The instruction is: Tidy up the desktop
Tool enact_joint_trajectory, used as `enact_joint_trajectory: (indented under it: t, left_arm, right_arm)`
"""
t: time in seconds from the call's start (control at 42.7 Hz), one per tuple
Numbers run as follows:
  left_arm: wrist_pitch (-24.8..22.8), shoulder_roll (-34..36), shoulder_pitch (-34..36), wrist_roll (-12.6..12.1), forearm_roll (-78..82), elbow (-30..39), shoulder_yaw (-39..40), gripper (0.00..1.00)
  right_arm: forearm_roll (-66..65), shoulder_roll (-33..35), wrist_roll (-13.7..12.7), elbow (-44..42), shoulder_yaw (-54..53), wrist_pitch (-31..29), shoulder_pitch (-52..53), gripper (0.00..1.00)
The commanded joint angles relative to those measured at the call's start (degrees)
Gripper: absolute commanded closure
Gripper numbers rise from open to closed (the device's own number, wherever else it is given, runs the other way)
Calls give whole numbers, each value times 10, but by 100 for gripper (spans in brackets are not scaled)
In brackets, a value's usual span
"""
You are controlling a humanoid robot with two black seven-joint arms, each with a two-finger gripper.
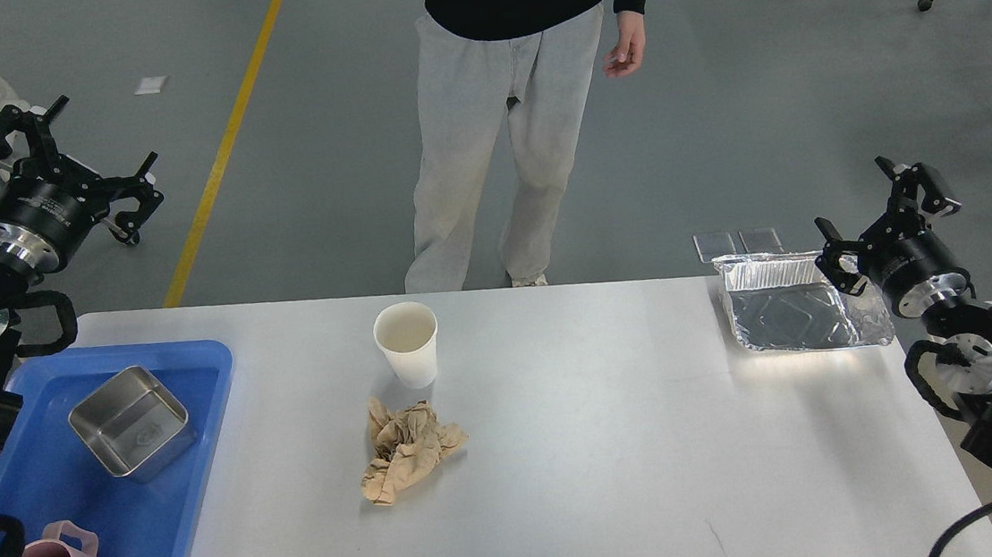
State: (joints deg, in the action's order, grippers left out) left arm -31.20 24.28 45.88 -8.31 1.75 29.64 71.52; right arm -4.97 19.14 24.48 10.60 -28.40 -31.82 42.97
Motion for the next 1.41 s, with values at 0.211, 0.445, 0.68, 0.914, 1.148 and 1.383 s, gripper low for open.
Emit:
enact_joint_trajectory:
  t: [0.211,0.445,0.68,0.914,1.148,1.383]
  left_arm:
    - [-27,2,-33,-1,-21,0,1,2]
    - [-20,-1,-38,5,-28,0,-1,2]
    - [-21,-7,-40,31,-29,0,-1,2]
    - [-28,-11,-42,31,-32,2,0,2]
    - [-40,-11,-47,26,-49,2,1,2]
    - [-49,-13,-54,25,-63,2,1,2]
  right_arm:
    - [-122,207,32,68,180,-73,58,0]
    - [-278,361,32,193,205,-76,108,0]
    - [-407,497,33,319,201,-69,127,0]
    - [-542,631,33,432,201,-69,178,0]
    - [-623,757,47,499,194,-72,233,0]
    - [-640,833,47,565,189,-75,244,0]
